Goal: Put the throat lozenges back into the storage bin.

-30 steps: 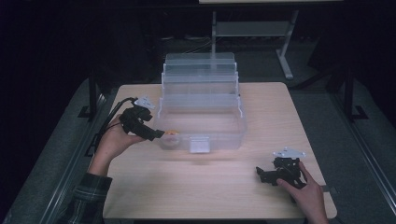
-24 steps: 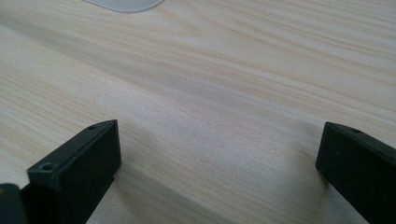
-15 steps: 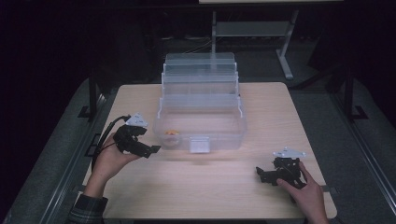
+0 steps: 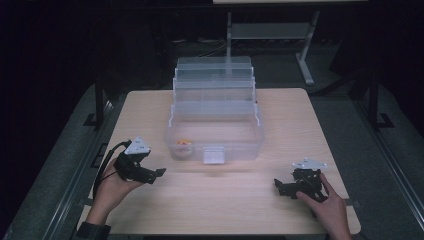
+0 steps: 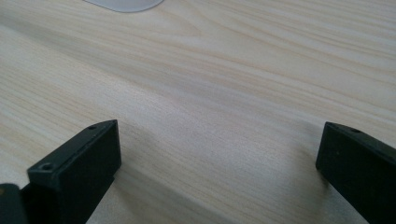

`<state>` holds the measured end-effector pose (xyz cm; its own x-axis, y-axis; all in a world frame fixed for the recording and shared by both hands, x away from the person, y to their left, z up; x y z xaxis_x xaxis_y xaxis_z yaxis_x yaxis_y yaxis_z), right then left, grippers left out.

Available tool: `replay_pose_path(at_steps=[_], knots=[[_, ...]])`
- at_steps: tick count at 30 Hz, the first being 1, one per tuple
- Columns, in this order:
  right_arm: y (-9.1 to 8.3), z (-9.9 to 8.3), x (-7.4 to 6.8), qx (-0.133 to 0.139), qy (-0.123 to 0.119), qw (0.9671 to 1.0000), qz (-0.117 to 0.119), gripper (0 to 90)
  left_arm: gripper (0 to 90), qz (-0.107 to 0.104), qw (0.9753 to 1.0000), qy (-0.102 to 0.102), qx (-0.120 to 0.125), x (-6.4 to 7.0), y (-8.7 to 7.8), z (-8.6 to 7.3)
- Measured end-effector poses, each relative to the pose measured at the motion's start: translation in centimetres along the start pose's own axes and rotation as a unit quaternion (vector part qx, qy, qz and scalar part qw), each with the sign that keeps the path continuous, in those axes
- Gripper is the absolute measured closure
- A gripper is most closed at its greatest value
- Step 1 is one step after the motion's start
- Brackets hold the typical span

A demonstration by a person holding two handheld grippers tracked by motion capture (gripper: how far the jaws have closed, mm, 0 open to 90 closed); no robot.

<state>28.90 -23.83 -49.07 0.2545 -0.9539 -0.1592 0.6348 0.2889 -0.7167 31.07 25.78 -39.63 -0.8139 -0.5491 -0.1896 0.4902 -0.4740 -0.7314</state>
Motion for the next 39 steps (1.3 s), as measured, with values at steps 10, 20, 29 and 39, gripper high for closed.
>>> replay_pose_path(at_steps=[10,20,29,39], knots=[[0.0,0.0,0.0,0.0,0.0,1.0,0.0,0.0,12.5,0.006,0.9998,-0.005,0.017,1.7,0.2,-3.1],[0.0,0.0,0.0,0.0,0.0,1.0,0.0,0.0,12.5,0.015,0.9998,-0.01,-0.001,3.1,1.7,-5.8],[0.0,0.0,0.0,0.0,-0.001,1.0,0.0,0.0,12.3,0.005,0.9997,-0.019,-0.012,3.8,2.7,-7.3],[0.0,0.0,0.0,0.0,0.001,1.0,0.0,0.0,11.0,-0.004,0.9993,-0.031,0.02,3.7,3.1,-8.3]])
Point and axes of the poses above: each handheld gripper's, and its own axes: y roughly forward along the jaws, z roughly out of its top, x roughly to its right, the point moved 1 cm from there along y, roughly forward along the jaws, and after that the axes turned 11 degrees about y, right-handed, at the moved point
